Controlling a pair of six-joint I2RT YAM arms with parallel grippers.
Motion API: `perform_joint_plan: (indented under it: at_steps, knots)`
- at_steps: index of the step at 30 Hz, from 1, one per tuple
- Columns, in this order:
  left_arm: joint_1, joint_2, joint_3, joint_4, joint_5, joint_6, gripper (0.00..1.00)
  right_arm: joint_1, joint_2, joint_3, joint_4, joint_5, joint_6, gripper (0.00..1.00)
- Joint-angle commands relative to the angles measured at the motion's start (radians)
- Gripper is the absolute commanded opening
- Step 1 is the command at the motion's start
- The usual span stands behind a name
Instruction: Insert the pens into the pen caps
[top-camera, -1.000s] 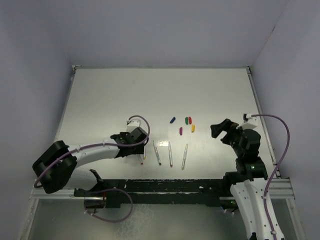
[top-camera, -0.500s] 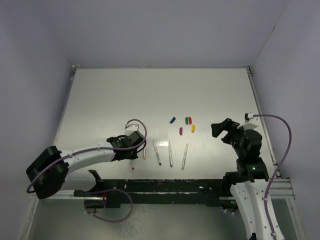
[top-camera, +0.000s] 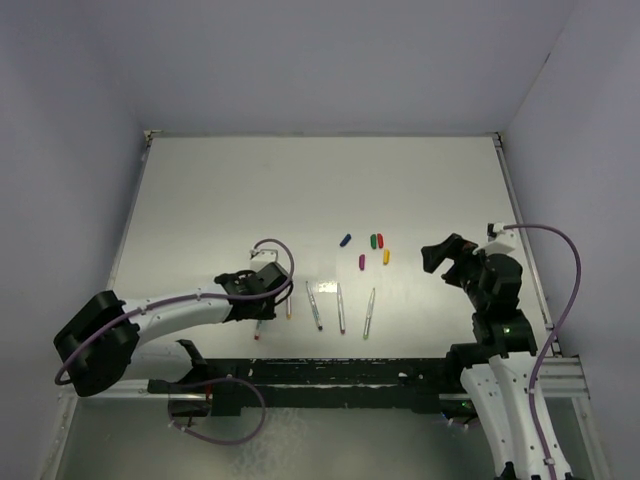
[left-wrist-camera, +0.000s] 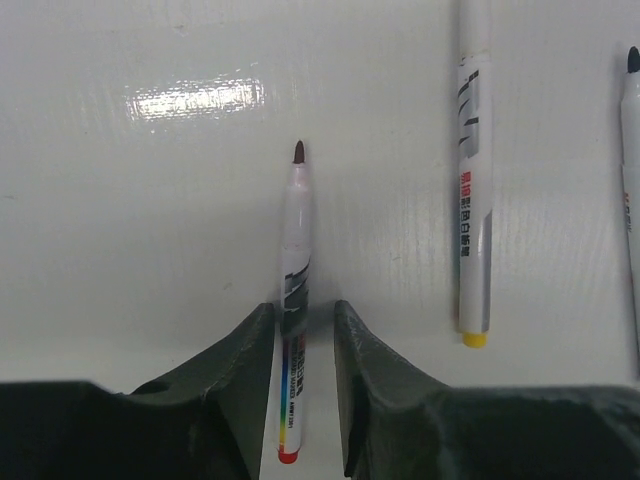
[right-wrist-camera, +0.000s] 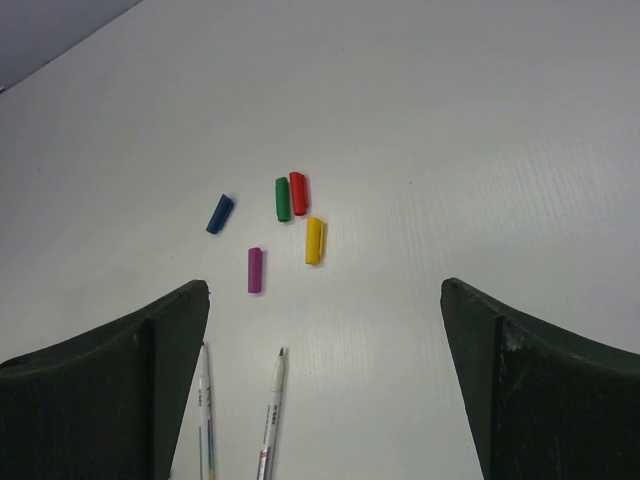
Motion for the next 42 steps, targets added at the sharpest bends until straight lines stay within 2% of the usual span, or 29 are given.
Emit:
perform_joint_plan:
  at_steps: [1, 5, 10, 13, 17, 18, 23, 27, 33, 36, 42]
  knots:
    - [-0.004, 0.032, 0.033, -0.014, 0.009, -0.015, 0.37, -0.004, 0.019, 0.050, 0.004, -0.008, -0.001, 1.00]
    - [-0.003, 0.034, 0.051, -0.058, 0.033, -0.030, 0.41, -0.004, 0.024, 0.054, -0.001, -0.008, -0.001, 1.00]
    - [-0.004, 0.000, 0.042, -0.109, 0.065, -0.082, 0.35, -0.004, 0.015, 0.055, -0.001, 0.000, -0.002, 1.00]
    - [-0.004, -0.010, 0.039, -0.142, 0.070, -0.103, 0.28, -0.004, 0.019, 0.056, 0.003, 0.001, -0.003, 1.00]
    - [-0.004, 0.001, 0.045, -0.175, 0.081, -0.112, 0.02, -0.004, 0.027, 0.059, 0.004, 0.001, -0.007, 1.00]
    - [-0.004, -0.001, 0.043, -0.174, 0.077, -0.112, 0.00, -0.004, 0.029, 0.060, 0.004, 0.003, -0.009, 1.00]
    - [-0.004, -0.009, 0.039, -0.142, 0.060, -0.088, 0.00, -0.004, 0.053, 0.062, 0.005, 0.015, -0.022, 0.97]
    - [-0.004, -0.055, 0.033, -0.050, 0.071, -0.026, 0.00, -0.004, 0.108, 0.073, 0.010, 0.037, -0.044, 0.90]
    - [-0.004, -0.159, 0.057, 0.110, 0.060, 0.090, 0.00, -0.004, 0.262, 0.104, 0.023, 0.040, -0.071, 0.73]
    - [-0.004, -0.140, 0.088, 0.172, 0.069, 0.171, 0.00, -0.004, 0.331, 0.110, 0.081, 0.009, -0.083, 0.65]
    - [-0.003, -0.045, 0.118, 0.337, 0.148, 0.321, 0.00, 0.000, 0.478, 0.135, 0.213, -0.059, -0.121, 0.56]
